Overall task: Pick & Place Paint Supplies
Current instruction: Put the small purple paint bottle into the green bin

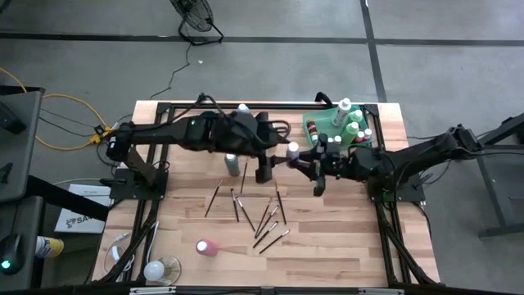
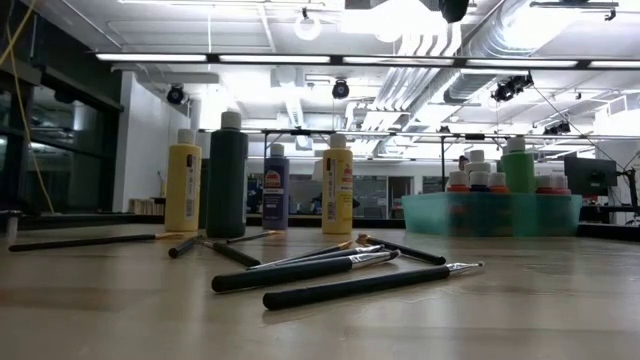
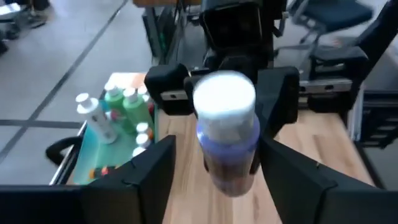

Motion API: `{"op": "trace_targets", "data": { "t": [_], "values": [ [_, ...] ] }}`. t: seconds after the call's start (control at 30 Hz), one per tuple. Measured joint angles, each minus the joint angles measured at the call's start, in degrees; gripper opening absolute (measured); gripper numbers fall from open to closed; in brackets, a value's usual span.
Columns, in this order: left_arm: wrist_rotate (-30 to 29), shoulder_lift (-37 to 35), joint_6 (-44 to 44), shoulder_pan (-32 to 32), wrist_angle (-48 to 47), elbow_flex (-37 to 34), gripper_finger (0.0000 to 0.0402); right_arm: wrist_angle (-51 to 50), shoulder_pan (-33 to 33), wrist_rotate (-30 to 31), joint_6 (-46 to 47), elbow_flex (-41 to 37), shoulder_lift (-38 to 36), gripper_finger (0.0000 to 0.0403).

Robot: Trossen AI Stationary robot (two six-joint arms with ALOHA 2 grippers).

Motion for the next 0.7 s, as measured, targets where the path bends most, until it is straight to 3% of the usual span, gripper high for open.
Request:
{"op": "trace_targets", "data": {
  "t": [0.23,0.7],
  "values": [
    [7.92,0.85,-1.14,2.38,4.5,-0.09,0.025,1.22,0.02,0.85,-1.5,0.0,-1.41,0.0104],
    [9.07,2.07,-1.15,2.14,10.2,-0.14,0.0251,7.62,-0.35,1.07,-3.53,0.02,-1.59,0.0105]
  ]
}}
